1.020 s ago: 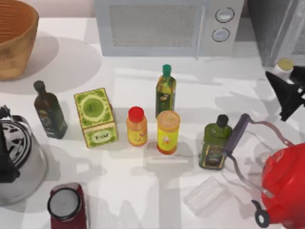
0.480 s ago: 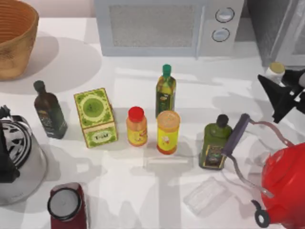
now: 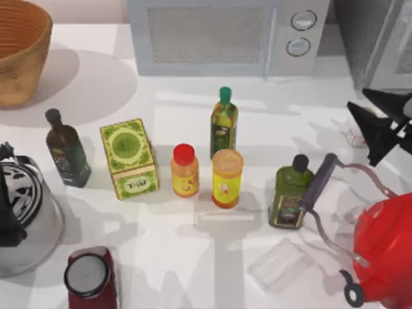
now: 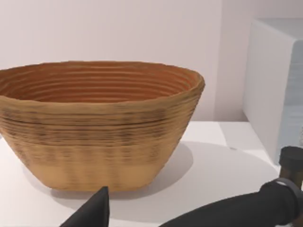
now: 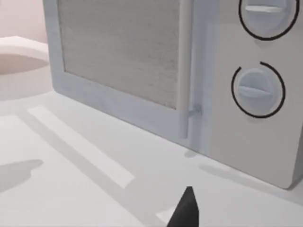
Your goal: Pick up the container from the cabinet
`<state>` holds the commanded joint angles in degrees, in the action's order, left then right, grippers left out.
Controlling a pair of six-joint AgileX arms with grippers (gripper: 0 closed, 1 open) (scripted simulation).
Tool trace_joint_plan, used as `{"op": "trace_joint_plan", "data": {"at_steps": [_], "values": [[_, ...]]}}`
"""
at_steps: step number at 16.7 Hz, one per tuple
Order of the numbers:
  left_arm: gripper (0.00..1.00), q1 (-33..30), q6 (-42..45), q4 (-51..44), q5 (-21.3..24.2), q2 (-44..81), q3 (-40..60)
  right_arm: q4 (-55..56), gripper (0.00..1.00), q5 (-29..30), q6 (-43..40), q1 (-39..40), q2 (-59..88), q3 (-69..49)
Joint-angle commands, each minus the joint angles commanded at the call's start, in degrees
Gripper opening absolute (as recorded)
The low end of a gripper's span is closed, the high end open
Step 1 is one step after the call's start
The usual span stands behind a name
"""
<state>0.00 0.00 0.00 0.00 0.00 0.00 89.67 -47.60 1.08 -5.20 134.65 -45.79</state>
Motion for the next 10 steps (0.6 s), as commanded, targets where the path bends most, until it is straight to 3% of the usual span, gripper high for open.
{"op": "trace_joint_plan", "data": {"at_steps": [4,10], "values": [[1.00,0.00,0.00,0.00,0.00,0.00,0.00,0.00,0.98,0.00,0.00,0.00,0.00,0.00],[1.00,0.00,0.00,0.00,0.00,0.00,0.00,0.00,1.00,0.00,0.00,0.00,0.00,0.00]]}}
